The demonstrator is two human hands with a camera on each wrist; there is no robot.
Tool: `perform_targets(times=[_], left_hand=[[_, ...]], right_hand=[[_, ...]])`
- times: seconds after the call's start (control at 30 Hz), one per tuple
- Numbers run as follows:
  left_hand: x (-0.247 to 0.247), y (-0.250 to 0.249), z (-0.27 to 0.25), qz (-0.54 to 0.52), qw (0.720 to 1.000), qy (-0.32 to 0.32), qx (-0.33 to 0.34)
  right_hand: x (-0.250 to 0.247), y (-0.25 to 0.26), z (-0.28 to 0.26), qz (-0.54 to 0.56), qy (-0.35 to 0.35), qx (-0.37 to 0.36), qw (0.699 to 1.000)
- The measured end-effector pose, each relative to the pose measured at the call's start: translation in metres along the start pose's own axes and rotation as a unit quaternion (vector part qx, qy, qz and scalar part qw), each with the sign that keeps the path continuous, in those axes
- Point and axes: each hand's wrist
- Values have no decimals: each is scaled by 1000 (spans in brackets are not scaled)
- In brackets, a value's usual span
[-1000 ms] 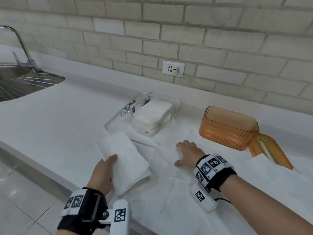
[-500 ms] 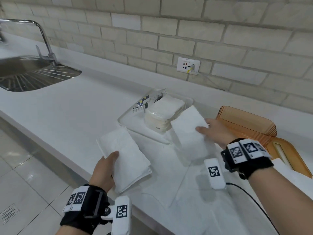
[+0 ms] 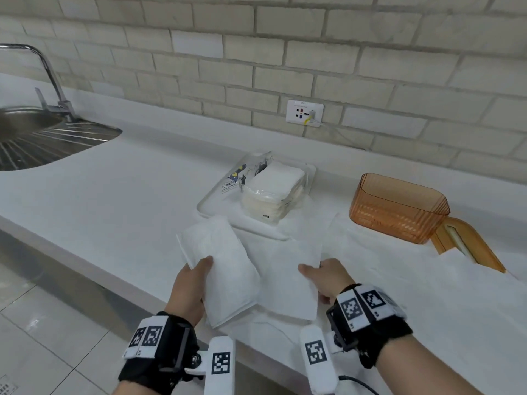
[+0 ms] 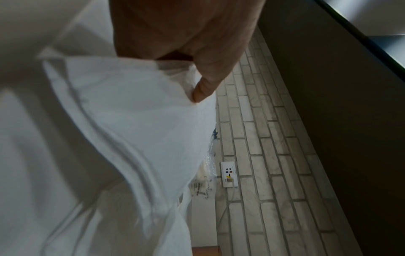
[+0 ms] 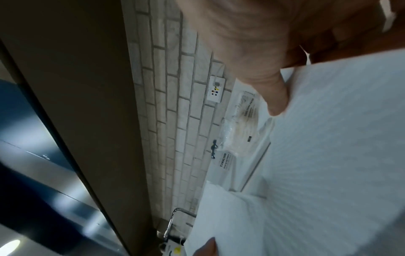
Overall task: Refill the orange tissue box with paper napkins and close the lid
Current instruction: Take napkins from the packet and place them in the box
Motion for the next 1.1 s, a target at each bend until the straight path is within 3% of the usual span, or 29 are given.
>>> perform_targets(times=[0.2,0.37,0.47,0.63,0.87,1.0,1.1], left_hand=[[-4,-2,1,-3,1000,28,3],[-11,-7,6,1,1000,29,6],[-16,-9,8,3,1000,27,5],[-19,-9,10,0,999,34,0],[-22,-10,13,-5,999,35,2],[-14,-12,12,-11,999,49,1],[-6,-12,13,-11,998,62,-5]], right_hand=[[16,-4,-2,-44,-74,21,996],[28,-4,-11,-163,-116,38,979],[32,-2,-11,-204,-120,70,969],[27,6,-10,-242,-89,41,965],[-1,8,-10,-134,-161,-98,973],[-23,27,-20,79,-101,-179,975],[-33,48,-32,211,-53,-224,950]])
Point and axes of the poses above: each hand's wrist, its own z-axis towards the middle knuckle, its own x-axis out of the palm, y = z × x, and after that the axes turned 3 degrees about y, right-handed
